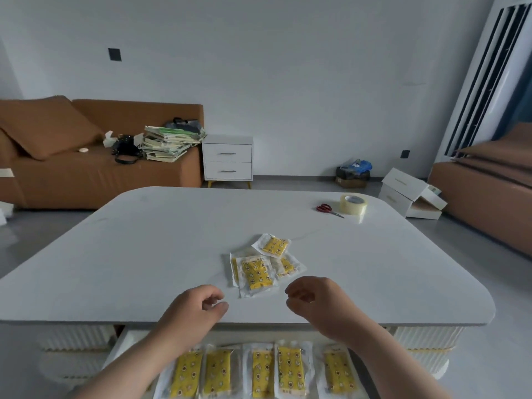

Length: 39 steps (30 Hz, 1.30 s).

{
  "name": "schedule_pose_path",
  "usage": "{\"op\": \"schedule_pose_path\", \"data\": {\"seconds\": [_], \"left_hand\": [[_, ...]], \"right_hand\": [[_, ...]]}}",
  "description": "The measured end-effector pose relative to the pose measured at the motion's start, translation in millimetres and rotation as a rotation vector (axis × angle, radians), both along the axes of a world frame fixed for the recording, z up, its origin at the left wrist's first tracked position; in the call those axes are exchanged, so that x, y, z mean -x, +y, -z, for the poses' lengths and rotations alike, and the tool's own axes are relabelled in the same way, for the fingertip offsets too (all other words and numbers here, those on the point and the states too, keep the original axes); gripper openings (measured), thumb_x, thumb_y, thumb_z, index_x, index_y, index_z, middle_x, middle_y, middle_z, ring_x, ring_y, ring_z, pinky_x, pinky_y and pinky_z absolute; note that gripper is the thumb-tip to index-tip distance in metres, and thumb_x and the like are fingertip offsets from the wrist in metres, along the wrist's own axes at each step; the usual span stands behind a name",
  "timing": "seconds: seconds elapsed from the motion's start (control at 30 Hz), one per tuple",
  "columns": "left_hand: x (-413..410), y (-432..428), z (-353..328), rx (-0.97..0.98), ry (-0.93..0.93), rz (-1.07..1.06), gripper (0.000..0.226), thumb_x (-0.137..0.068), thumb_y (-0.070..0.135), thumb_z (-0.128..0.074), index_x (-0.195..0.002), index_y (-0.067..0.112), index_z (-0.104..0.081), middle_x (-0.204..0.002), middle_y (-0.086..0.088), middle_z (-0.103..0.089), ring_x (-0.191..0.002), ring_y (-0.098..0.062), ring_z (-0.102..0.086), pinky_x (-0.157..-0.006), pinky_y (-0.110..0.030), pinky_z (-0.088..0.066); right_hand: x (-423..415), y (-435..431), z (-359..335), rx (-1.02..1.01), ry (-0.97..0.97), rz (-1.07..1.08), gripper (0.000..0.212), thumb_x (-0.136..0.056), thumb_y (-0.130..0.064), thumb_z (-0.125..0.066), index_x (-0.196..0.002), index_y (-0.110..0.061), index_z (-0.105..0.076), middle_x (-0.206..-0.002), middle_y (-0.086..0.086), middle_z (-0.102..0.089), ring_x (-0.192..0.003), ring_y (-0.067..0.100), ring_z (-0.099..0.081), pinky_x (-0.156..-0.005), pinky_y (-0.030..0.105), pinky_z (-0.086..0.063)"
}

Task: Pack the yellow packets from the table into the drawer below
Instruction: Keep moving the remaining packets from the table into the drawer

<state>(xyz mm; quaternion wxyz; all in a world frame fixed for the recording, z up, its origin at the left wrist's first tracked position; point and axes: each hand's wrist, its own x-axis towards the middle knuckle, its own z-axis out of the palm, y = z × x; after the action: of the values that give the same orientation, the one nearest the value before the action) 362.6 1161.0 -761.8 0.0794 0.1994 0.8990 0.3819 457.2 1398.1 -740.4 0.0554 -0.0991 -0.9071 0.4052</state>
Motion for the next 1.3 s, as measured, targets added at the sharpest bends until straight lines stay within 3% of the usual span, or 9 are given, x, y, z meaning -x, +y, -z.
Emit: {"op": "schedule_pose_path", "data": {"seconds": [0.3,0.4,0.53,0.7,0.83,1.0,1.13,1.2,1.3], "left_hand": [[67,42,17,-0.271,-0.324,-0.252,0.017,-0.088,0.024,-0.066,-0.096,0.011,-0.06,-0.092,-0.008,-0.064,-0.083,-0.023,-0.059,-0.084,-0.037,-0.049],[93,60,26,-0.38,-0.407,-0.299,0.025,-0.076,0.024,-0.072,-0.088,0.004,-0.061,-0.085,-0.01,-0.06,-0.076,-0.023,-0.054,-0.074,-0.031,-0.043],[116,81,33,-0.614,-0.641,-0.341,0.002,-0.085,0.001,-0.063,-0.087,0.002,-0.063,-0.085,-0.017,-0.071,-0.071,-0.028,-0.066,-0.067,-0.034,-0.054],[135,90,42,-0.635,-0.709,-0.407,0.006,-0.085,-0.001,-0.064,-0.089,0.003,-0.062,-0.077,-0.011,-0.058,-0.057,-0.016,-0.05,-0.044,-0.019,-0.049],[139,95,43,-0.582,-0.779,-0.413,0.014,-0.084,0.0,-0.066,-0.076,0.008,-0.057,-0.068,-0.004,-0.05,-0.054,-0.011,-0.043,-0.033,-0.01,-0.036],[131,103,47,-0.483,-0.637,-0.341,0.014,-0.074,-0.002,-0.074,-0.084,0.005,-0.068,-0.083,-0.009,-0.069,-0.073,-0.022,-0.062,-0.059,-0.023,-0.044],[130,101,46,-0.514,-0.617,-0.341,0.017,-0.076,-0.011,-0.066,-0.091,-0.003,-0.067,-0.089,-0.02,-0.07,-0.082,-0.032,-0.068,-0.074,-0.036,-0.055],[134,92,41,-0.533,-0.626,-0.345,0.015,-0.077,-0.011,-0.062,-0.091,-0.007,-0.063,-0.094,-0.029,-0.068,-0.086,-0.039,-0.069,-0.079,-0.051,-0.057],[141,76,36,-0.533,-0.559,-0.373,0.009,-0.079,-0.009,-0.059,-0.085,-0.003,-0.063,-0.096,-0.029,-0.068,-0.093,-0.042,-0.067,-0.085,-0.056,-0.054]], "right_hand": [[82,9,25,0.209,0.027,0.105,0.024,-0.085,-0.018,-0.065,-0.109,-0.019,-0.069,-0.104,-0.005,-0.07,-0.089,0.007,-0.064,-0.081,0.023,-0.051],[108,25,37,0.079,0.015,0.18,0.029,-0.087,-0.018,-0.062,-0.115,-0.019,-0.067,-0.109,-0.008,-0.065,-0.098,0.01,-0.062,-0.083,0.023,-0.047],[126,40,57,-0.148,-0.044,0.128,0.032,-0.089,-0.024,-0.061,-0.12,-0.028,-0.064,-0.12,-0.007,-0.06,-0.095,0.01,-0.054,-0.077,0.02,-0.04],[138,25,80,-0.295,-0.121,0.012,0.036,-0.084,-0.039,-0.065,-0.12,-0.042,-0.064,-0.129,-0.007,-0.046,-0.122,0.017,-0.04,-0.106,0.024,-0.032],[139,23,83,-0.322,-0.127,0.013,0.032,-0.085,-0.044,-0.061,-0.117,-0.05,-0.062,-0.131,-0.011,-0.042,-0.125,0.018,-0.036,-0.109,0.025,-0.029],[137,22,80,-0.344,-0.131,-0.016,0.031,-0.087,-0.046,-0.059,-0.118,-0.051,-0.062,-0.131,-0.011,-0.043,-0.121,0.014,-0.036,-0.109,0.024,-0.027],[137,28,75,-0.184,-0.096,-0.009,0.031,-0.089,-0.03,-0.062,-0.118,-0.038,-0.067,-0.125,-0.01,-0.051,-0.112,0.008,-0.047,-0.106,0.024,-0.033],[135,34,73,-0.047,-0.099,0.024,0.032,-0.09,-0.022,-0.061,-0.12,-0.033,-0.067,-0.111,-0.011,-0.057,-0.101,0.008,-0.056,-0.088,0.02,-0.046],[133,43,72,0.021,-0.116,0.066,0.034,-0.091,-0.018,-0.059,-0.121,-0.031,-0.066,-0.088,-0.014,-0.059,-0.072,0.001,-0.052,-0.06,0.009,-0.041]]}}
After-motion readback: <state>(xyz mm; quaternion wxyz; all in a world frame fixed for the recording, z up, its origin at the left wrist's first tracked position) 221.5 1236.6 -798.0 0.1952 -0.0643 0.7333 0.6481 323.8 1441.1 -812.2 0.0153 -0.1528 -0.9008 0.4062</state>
